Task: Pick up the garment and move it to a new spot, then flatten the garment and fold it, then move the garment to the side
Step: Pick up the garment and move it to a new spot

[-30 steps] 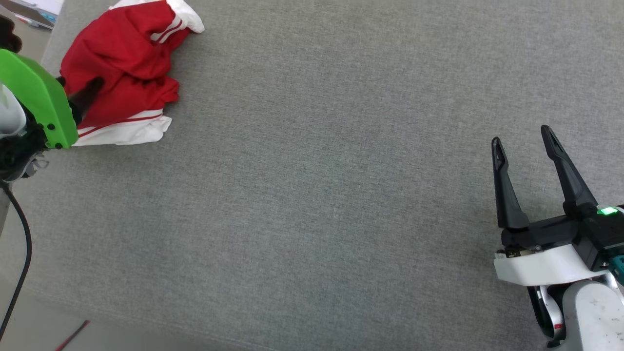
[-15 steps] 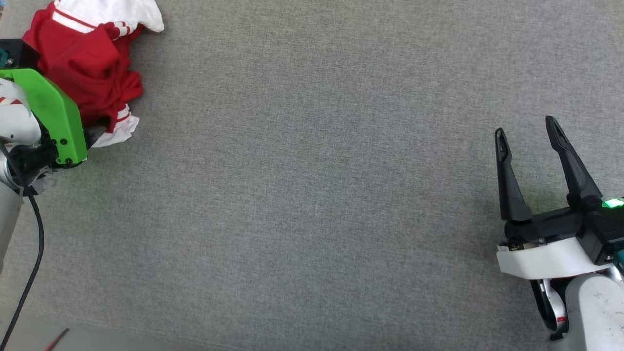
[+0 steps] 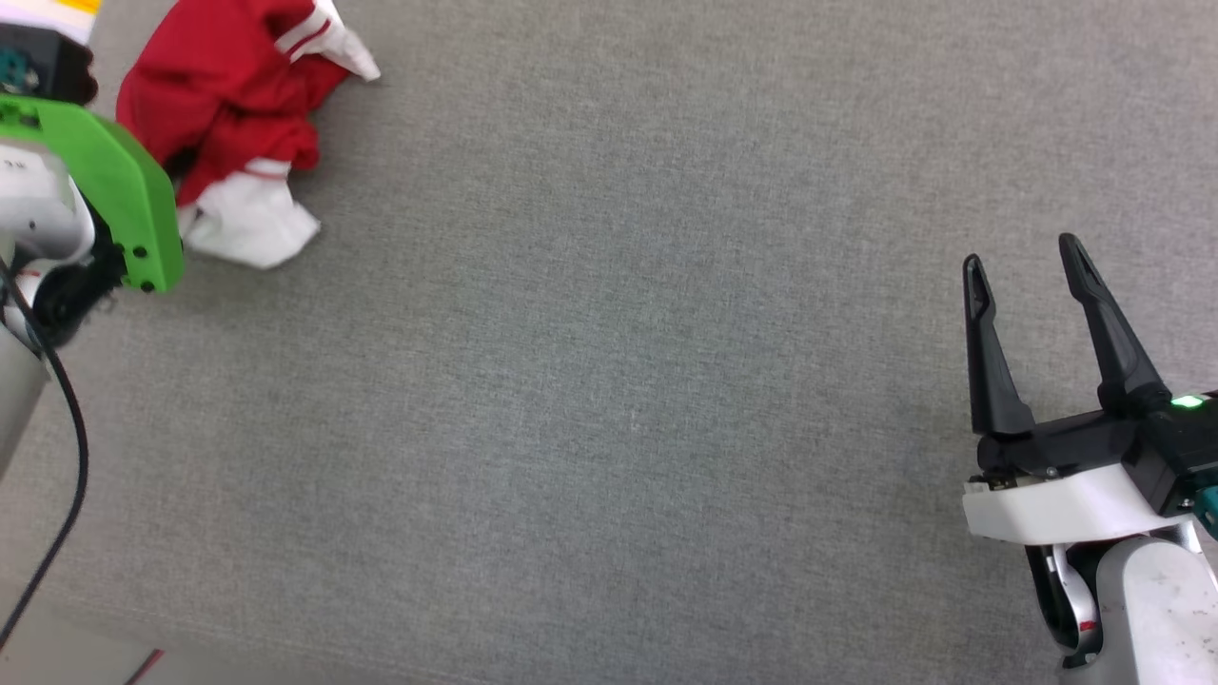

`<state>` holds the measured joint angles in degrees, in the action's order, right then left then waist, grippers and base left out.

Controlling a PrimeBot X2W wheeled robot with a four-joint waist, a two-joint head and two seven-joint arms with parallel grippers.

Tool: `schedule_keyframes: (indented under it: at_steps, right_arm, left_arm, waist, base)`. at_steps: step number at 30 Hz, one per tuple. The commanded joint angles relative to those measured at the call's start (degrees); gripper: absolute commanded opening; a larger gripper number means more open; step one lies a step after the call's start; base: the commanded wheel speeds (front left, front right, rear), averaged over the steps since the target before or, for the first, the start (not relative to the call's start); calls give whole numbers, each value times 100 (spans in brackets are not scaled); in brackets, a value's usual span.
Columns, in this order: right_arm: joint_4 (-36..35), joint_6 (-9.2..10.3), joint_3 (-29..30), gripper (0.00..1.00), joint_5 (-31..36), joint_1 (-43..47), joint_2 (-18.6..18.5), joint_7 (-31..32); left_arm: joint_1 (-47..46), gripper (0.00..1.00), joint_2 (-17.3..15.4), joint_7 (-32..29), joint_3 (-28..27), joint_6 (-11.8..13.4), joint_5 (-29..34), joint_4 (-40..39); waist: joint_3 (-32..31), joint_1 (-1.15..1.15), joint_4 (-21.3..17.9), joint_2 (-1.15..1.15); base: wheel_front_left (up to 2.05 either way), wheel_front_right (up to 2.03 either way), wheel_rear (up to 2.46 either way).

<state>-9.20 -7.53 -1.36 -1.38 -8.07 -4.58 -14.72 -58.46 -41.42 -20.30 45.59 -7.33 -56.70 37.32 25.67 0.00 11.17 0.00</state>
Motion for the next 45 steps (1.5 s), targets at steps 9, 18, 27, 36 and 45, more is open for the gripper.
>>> schedule_keyframes:
  at_steps: [9, 18, 27, 36, 45]
  right_arm:
    - [72, 4, 76, 100, -147, 189, 143, -28]
    - [85, 4, 197, 100, -506, 256, 168, -28]
    - [86, 4, 296, 100, -817, 288, 169, -28]
    - [82, 4, 420, 100, -975, 319, 169, -28]
    - [83, 4, 469, 100, -972, 365, 169, -28]
  left_arm:
    - [-800, 0, -240, 550, 542, -15, 523, -1065]
    - [-1457, 0, 134, 477, 1017, -15, 856, -1983]
    - [-2067, 0, 911, 367, 1515, -15, 983, -2511]
    - [-1787, 0, 1733, 538, 2518, -15, 895, -2196]
    - [-355, 0, 1960, 432, 2772, -15, 1004, -1773]
  waist:
    - [-747, 0, -179, 0]
    - [-1022, 0, -841, 0]
    - [-988, 0, -1613, 0]
    - [-916, 0, -1990, 0]
    - [-874, 0, -1888, 0]
  base:
    - [0, 0, 0]
    - [0, 0, 0]
    - [0, 0, 0]
    - [0, 0, 0]
    - [0, 0, 0]
